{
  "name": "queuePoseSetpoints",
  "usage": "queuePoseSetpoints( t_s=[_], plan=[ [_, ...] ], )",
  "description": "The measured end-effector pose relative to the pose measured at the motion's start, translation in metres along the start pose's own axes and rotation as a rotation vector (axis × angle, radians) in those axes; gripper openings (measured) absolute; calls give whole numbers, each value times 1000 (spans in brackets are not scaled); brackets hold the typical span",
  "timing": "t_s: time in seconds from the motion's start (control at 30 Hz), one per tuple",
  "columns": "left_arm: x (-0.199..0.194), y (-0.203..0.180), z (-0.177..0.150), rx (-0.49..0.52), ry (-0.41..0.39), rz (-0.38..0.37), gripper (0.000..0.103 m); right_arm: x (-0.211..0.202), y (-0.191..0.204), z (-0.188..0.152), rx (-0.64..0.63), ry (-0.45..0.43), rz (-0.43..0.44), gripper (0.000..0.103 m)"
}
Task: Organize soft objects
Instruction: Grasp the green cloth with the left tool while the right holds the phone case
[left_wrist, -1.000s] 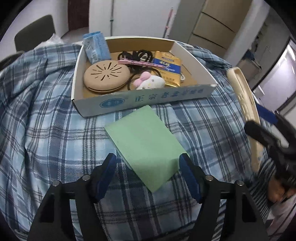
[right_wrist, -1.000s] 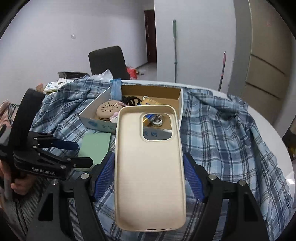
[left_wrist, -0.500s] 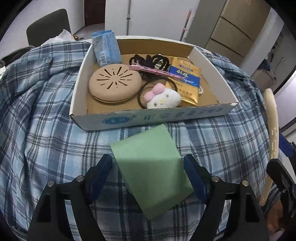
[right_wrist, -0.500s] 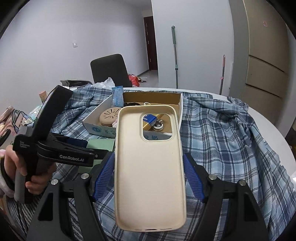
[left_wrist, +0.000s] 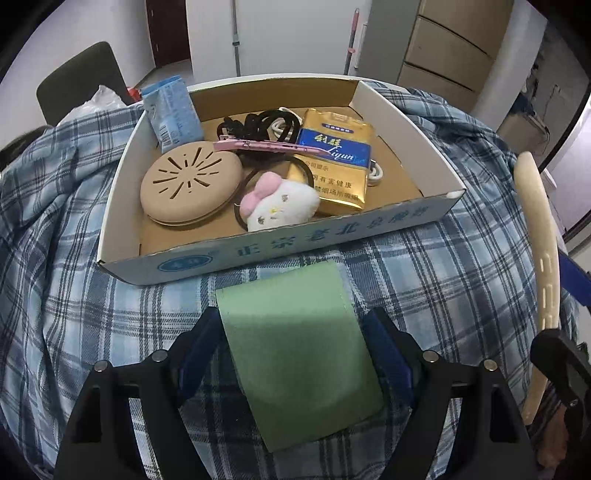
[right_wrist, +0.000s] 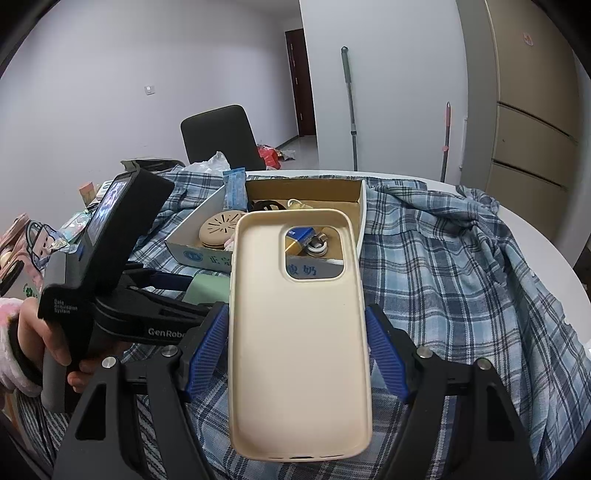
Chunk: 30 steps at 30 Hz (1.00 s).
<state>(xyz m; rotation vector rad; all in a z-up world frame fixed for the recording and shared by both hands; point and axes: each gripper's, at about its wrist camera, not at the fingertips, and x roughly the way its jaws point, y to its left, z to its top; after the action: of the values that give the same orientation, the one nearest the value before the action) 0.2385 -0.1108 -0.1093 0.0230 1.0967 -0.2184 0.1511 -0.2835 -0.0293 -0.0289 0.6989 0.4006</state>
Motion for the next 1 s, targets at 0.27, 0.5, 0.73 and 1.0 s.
queuePoseSetpoints(
  t_s=[0.27, 0.5, 0.73, 1.0],
  plan=[
    [0, 1, -5, 2, -20, 15, 82, 3, 3, -1, -9, 13, -8, 73],
    [-10, 20, -20, 22, 20, 69, 82, 3, 2, -1, -8, 16, -7, 73],
    [-18, 43, -31, 0, 29, 85, 82, 4, 3, -1, -17, 16, -13, 73],
    [-15, 45, -31, -28, 22, 104, 91, 3, 3, -1, -21, 14, -14, 73]
  ],
)
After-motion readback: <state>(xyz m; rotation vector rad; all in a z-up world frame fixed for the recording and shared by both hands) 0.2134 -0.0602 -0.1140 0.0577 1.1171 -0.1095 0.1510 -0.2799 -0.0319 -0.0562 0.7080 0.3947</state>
